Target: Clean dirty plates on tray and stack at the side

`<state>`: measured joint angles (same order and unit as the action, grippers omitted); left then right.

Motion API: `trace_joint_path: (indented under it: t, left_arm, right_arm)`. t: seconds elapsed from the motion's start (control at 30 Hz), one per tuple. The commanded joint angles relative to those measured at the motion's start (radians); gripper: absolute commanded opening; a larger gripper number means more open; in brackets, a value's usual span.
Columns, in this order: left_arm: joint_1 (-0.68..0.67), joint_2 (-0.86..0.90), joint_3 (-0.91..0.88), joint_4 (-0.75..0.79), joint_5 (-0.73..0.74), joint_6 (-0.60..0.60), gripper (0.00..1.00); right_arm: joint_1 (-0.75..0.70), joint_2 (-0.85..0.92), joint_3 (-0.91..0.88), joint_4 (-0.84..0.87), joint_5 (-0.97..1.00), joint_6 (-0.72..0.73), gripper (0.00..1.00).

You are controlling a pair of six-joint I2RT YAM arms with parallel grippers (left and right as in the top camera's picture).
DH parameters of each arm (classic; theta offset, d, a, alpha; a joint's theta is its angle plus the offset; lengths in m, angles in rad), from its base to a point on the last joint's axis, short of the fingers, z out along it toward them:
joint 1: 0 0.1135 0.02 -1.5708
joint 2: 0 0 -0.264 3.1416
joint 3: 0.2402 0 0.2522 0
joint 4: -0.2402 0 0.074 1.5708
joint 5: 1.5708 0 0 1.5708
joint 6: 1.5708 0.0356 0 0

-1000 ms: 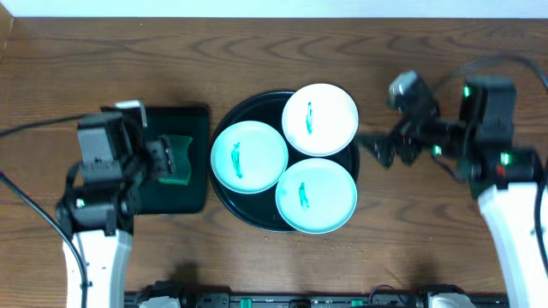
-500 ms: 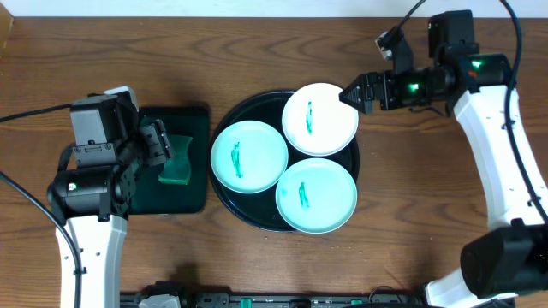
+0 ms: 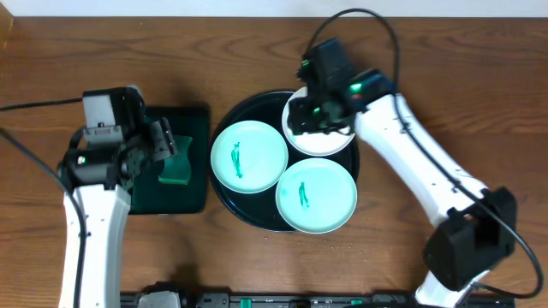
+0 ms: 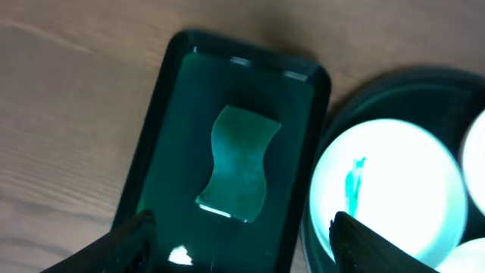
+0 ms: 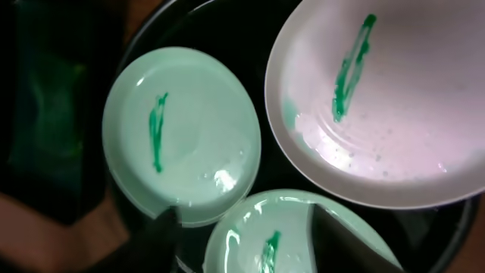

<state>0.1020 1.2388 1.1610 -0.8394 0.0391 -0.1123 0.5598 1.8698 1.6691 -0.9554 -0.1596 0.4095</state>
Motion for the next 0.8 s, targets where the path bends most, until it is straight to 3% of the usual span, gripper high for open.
trace_joint_path:
  t: [0.0,0.1,0.23,0.33,0.53,0.7,0.77]
  left_arm:
    - [0.004,0.068,0.018,-0.037,-0.075,-0.032,0.73]
    - [0.004,0.106,0.018,-0.069,-0.098,-0.032,0.73]
    - [0.004,0.118,0.018,-0.072,-0.108,-0.032,0.73]
    - [0.004,0.119,0.018,-0.069,-0.118,-0.032,0.73]
    - [0.004,0.119,0.018,-0.064,-0.130,-0.032,0.73]
    - [0.004,0.123,0.018,-0.057,-0.131,-0.031,0.73]
    - [0.004,0.138,0.018,-0.058,-0.135,-0.031,0.73]
  right_arm:
    - [0.072,0.076,0.019,0.004,0.118,0.044,0.42]
    - [0.108,0.147,0.019,-0.002,0.146,0.080,0.30]
    - [0.134,0.230,0.019,0.005,0.172,0.157,0.28]
    - [0.140,0.281,0.019,0.018,0.186,0.193,0.33]
    - [0.140,0.330,0.019,0.057,0.190,0.200,0.23]
    - [0.142,0.344,0.014,0.087,0.197,0.200,0.23]
    - [0.142,0.363,0.010,0.093,0.192,0.200,0.17]
